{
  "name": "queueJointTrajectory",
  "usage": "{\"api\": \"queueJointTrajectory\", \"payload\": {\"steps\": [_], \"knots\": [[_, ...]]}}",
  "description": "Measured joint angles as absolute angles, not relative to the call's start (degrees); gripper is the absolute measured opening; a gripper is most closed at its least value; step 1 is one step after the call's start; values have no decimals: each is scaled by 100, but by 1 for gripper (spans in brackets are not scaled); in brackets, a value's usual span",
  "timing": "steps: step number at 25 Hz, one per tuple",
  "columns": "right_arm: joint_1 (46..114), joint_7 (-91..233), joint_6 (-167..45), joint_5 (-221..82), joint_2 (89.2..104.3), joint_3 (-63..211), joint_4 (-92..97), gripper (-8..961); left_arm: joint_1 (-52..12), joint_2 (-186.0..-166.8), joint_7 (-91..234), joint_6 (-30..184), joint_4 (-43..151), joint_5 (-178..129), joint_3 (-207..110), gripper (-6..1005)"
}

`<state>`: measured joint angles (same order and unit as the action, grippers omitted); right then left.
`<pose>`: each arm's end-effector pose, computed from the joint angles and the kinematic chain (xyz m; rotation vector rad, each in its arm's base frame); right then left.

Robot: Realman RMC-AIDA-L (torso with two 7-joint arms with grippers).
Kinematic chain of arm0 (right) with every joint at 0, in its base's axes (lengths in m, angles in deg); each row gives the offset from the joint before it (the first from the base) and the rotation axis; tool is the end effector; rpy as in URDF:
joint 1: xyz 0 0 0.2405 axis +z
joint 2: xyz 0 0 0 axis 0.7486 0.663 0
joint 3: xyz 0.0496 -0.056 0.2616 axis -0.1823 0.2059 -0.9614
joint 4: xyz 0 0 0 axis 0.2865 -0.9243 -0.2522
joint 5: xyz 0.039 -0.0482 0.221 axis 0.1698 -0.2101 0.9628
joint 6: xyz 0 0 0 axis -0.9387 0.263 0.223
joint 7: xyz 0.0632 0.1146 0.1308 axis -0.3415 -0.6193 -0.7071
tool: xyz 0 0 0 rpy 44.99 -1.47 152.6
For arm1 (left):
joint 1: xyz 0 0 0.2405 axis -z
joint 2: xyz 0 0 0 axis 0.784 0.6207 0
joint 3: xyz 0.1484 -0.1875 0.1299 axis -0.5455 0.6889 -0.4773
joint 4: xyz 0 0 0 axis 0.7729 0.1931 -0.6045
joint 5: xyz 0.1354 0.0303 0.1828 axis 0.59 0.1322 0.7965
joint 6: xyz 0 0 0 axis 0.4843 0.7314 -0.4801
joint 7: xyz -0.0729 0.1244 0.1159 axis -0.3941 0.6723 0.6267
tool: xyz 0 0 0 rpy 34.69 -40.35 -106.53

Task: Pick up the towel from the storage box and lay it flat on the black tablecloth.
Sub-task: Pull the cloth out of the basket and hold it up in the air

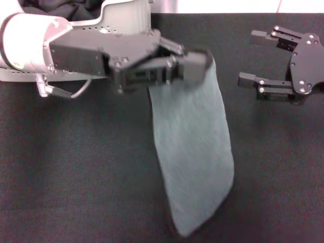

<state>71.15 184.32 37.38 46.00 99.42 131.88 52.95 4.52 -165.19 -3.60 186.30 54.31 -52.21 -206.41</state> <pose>0.1830 0.3622 0.0071 -2.6302 -0.0378 1.0246 -0.1284 0.3548 0.0041 2.4699 0.3255 1.1170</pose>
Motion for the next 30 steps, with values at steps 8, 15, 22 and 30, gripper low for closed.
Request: {"api": "queueJointTrajectory", "payload": {"steps": [8, 15, 22, 30], "knots": [[7426, 18514, 3727, 4253, 9891, 13184, 5261, 823, 888, -16593, -15, 18621, 5433, -4430, -20641, 3], [7490, 18694, 3730, 4074, 9943, 13169, 5300, 822, 1087, -16750, -107, 18585, 4911, -5008, -20514, 3], [7412, 18733, 3742, 4125, 9943, 12797, 5413, 809, 1118, -16607, -474, 18583, 4691, -6187, -20424, 3], [7194, 18711, 3804, 4240, 9937, 12394, 5544, 746, 849, -16730, -1036, 18574, 4095, -8088, -20482, 3]]}}
